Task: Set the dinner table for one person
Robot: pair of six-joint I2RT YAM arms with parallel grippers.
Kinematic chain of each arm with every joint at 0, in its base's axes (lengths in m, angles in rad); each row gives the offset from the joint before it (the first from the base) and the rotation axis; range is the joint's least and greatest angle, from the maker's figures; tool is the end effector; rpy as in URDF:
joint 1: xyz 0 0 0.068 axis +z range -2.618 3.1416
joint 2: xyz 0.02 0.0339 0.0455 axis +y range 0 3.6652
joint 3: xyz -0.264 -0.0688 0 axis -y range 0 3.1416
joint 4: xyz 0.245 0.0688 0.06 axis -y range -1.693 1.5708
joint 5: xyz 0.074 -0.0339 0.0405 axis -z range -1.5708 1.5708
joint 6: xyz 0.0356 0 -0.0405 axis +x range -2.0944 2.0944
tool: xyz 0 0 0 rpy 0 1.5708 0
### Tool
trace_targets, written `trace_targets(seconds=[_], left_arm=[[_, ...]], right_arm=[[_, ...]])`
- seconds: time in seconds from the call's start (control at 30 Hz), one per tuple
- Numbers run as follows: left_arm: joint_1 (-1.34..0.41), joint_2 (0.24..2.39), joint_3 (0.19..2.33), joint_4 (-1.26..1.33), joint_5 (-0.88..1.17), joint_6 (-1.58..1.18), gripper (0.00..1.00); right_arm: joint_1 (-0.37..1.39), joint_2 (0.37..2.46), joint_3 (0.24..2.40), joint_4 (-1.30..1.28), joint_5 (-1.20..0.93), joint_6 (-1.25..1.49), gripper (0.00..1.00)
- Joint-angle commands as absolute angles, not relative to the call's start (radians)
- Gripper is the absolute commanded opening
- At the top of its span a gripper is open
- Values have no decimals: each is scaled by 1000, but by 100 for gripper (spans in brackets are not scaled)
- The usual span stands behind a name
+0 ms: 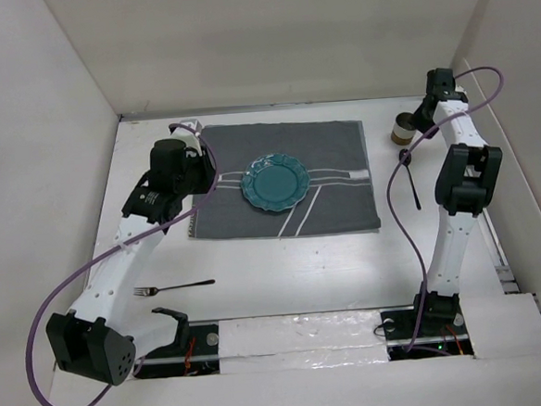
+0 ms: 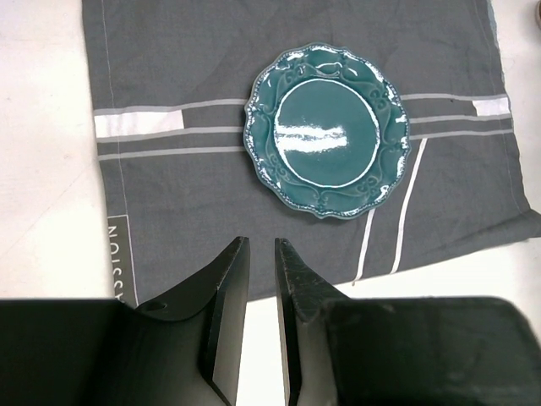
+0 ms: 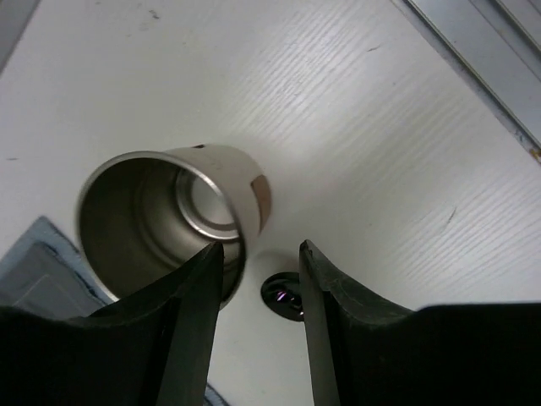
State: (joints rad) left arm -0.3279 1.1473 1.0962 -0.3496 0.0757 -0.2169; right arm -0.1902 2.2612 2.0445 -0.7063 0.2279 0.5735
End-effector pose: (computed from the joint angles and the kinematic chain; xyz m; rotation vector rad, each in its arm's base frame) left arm 0.2454 -0.0863 0.3589 0.1606 1.9889 -0.4283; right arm 0.4952 -0.1035 0.2363 1.0053 2.2497 -0.1192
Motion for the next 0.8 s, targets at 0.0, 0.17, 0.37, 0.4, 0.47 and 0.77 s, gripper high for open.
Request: trace_targets(seconds=[0.0, 0.17, 0.37, 0.4, 0.47, 0.77], left_arm=[[-333, 1147, 1144, -342, 72, -201, 16], [-333, 1160, 1149, -344, 74, -201, 16], [-333, 1181, 1161, -344, 83, -202, 16], [-333, 1186, 1161, -344, 86, -204, 16], [-333, 1196, 1163, -337, 101, -209, 16], [-333, 1226, 1163, -307, 153, -230, 16]], right_arm=[[-218, 2249, 2098, -707, 226, 552, 46], [-218, 2279, 2108, -700, 204, 548, 23], [-193, 2186, 2034, -546, 154, 549, 0], [-183, 2142, 2017, -514, 141, 539, 0], [-143, 2105, 1987, -437, 133, 528, 0], [0, 2180, 2135, -502, 20, 485, 0]])
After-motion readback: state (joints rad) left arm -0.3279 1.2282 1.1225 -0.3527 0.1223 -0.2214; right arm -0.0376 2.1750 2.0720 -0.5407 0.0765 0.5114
